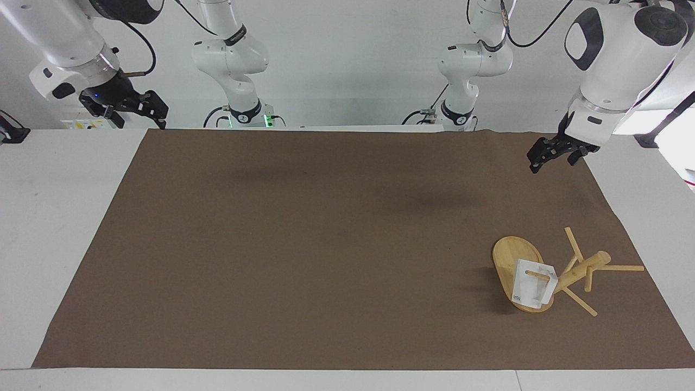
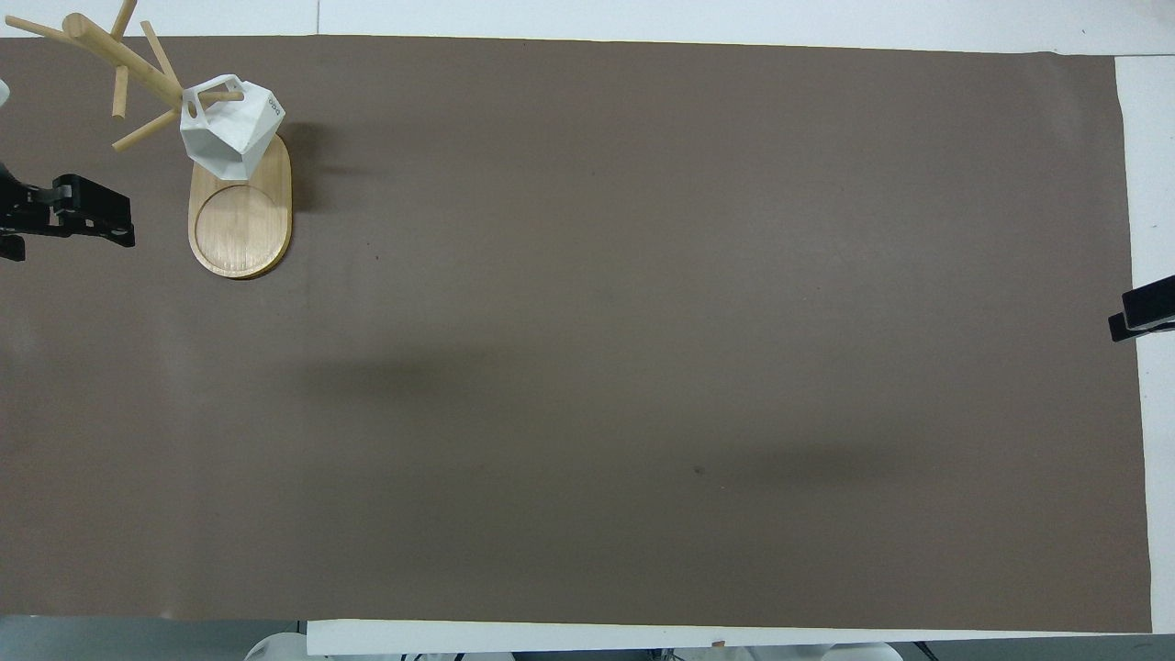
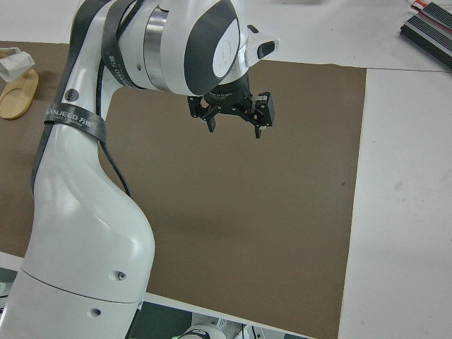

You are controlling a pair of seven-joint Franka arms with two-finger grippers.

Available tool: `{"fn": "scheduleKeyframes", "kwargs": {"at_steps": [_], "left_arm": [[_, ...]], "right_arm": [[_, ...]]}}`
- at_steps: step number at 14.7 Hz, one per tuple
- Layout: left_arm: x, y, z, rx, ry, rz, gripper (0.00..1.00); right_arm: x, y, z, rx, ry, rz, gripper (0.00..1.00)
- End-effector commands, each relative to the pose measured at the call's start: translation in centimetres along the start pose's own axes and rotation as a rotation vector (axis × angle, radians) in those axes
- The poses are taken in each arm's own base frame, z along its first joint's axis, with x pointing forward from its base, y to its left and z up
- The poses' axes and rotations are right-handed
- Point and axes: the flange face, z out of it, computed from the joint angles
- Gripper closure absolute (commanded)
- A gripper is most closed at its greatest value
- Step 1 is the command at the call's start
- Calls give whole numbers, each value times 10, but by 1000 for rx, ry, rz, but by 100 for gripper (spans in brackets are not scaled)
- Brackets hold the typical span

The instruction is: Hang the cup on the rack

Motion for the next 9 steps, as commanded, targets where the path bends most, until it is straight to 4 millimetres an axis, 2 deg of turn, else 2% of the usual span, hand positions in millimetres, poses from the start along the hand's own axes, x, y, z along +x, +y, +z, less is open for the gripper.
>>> {"fn": "scheduleKeyframes", "kwargs": {"at_steps": [1, 2, 9], "left_arm": [[2, -19, -6, -81, -48, 117, 0], [2, -20, -20, -77, -33, 124, 0], [6, -16, -21, -73, -38, 152, 0]], "right_arm": [[-5, 0, 1, -3, 7, -4, 0], [-5, 0, 1, -3, 7, -4, 0], [-5, 0, 1, -3, 7, -4, 0]]}}
